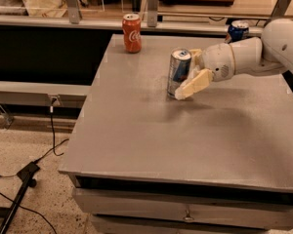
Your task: Knock redbull can over
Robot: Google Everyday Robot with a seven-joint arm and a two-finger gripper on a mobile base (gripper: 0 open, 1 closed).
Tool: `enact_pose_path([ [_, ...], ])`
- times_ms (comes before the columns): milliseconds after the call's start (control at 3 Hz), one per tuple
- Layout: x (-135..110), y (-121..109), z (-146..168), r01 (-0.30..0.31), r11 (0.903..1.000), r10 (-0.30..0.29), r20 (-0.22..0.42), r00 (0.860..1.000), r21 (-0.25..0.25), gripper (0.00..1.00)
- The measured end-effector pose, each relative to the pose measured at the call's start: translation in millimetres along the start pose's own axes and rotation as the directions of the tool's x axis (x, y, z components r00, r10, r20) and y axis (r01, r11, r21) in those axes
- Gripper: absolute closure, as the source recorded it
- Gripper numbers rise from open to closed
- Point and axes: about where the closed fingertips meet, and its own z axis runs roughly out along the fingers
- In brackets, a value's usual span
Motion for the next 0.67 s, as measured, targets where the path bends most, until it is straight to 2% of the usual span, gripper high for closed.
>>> enact_pose_path([
  [667,-4.9,1.5,9.7,0.005,0.9999,-0.006,-0.024,1.0,-0.014,0.65],
])
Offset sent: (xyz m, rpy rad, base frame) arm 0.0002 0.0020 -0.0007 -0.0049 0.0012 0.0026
